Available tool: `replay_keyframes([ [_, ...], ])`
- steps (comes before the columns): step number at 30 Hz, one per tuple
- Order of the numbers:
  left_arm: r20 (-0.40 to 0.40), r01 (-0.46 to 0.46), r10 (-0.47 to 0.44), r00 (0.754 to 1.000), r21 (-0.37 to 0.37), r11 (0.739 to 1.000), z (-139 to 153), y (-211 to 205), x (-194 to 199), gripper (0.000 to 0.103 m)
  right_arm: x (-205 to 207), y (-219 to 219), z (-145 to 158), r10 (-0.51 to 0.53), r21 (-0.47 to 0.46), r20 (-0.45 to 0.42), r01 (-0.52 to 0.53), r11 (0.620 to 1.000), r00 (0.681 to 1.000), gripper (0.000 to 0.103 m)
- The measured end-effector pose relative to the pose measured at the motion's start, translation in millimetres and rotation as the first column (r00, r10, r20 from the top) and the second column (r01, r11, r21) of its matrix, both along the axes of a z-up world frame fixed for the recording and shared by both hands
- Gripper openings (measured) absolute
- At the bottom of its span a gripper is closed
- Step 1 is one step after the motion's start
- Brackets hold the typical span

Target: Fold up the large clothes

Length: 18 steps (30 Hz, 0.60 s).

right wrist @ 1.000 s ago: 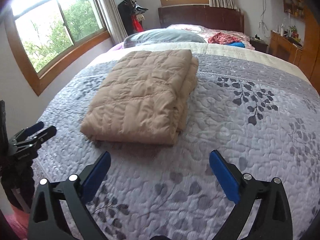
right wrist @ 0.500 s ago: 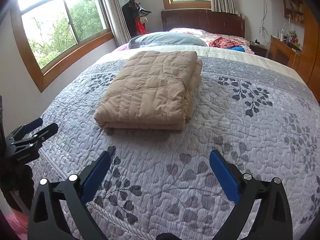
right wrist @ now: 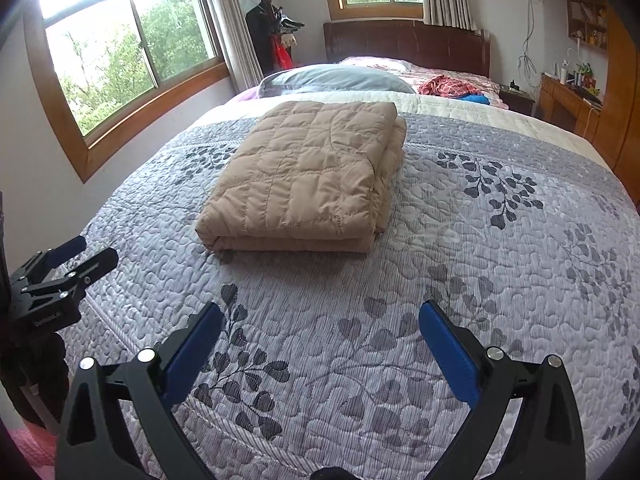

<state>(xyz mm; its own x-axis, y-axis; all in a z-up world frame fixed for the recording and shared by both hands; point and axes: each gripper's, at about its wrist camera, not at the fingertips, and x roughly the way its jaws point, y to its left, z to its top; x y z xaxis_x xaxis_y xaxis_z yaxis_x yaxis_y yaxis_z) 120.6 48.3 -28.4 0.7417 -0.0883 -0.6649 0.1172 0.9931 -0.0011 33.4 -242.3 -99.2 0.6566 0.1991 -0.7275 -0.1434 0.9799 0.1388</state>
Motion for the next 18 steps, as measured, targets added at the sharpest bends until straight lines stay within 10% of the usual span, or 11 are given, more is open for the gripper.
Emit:
replay_keyframes([
  [18, -0.004, 0.004, -0.004, 1.0, -0.004, 1.0, -1.2, -0.4, 0.4, 0.097, 1.1, 0.6, 0.1, 0.002, -0.006, 0.001, -0.002, 1.0, 1.0, 0.099],
])
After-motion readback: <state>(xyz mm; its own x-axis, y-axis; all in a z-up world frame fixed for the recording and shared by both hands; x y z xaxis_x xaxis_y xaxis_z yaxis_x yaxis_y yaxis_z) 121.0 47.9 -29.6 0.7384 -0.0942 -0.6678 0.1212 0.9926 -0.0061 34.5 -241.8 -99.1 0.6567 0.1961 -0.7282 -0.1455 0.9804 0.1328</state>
